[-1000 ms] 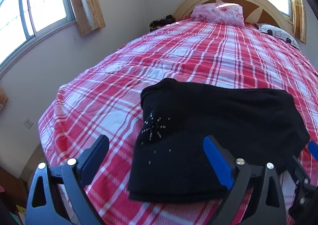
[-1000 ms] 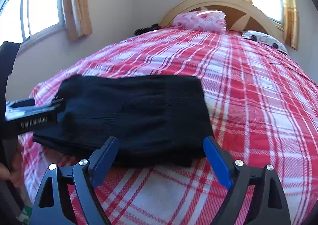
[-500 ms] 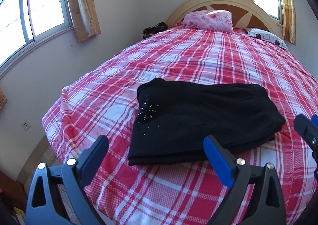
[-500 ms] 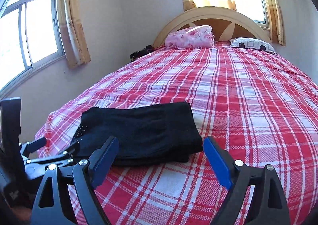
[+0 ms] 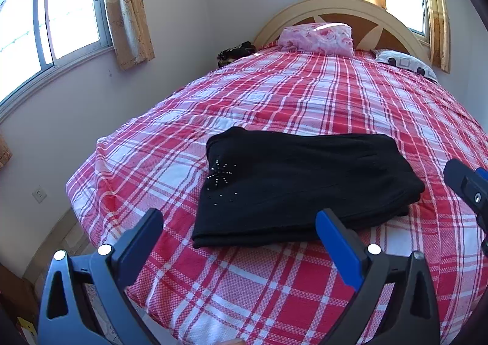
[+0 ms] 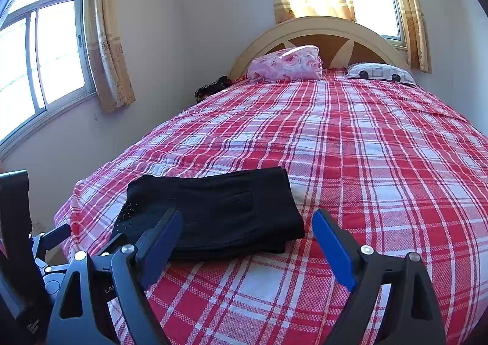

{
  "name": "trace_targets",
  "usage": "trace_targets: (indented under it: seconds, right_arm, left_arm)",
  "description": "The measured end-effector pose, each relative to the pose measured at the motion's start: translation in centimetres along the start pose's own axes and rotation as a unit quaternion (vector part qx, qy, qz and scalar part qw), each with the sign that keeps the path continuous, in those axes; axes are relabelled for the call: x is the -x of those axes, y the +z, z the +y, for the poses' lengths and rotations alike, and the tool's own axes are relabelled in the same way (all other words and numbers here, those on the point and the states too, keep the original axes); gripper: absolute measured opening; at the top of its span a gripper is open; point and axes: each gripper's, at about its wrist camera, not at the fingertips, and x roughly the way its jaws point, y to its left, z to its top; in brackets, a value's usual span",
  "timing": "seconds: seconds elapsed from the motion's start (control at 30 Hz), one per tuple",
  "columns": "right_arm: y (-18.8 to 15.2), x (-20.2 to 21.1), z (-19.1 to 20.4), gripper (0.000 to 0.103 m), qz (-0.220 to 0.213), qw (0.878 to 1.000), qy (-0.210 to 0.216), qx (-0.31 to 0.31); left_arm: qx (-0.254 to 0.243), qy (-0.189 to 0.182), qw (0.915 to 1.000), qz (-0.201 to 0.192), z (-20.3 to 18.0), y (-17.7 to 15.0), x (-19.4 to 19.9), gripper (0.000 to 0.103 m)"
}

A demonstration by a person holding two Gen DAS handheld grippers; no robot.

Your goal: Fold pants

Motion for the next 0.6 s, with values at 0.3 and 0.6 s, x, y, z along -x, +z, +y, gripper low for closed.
trace_targets:
  seconds: [0.3, 0.6]
  right_arm:
    - [0.04, -0.07, 0.25, 0.089, -0.001, 1.000, 0.003, 0.003]
    - [0.03, -0.06, 0.35, 0.089, -0.003, 1.000, 0.001, 0.004]
  left_arm:
    - [0.000, 0.005, 1.0000, 0.001, -0.13, -0.25, 0.06, 0.103]
    - [0.002, 0.006, 1.0000, 0.001, -0.01, -0.21, -0.06, 0.103]
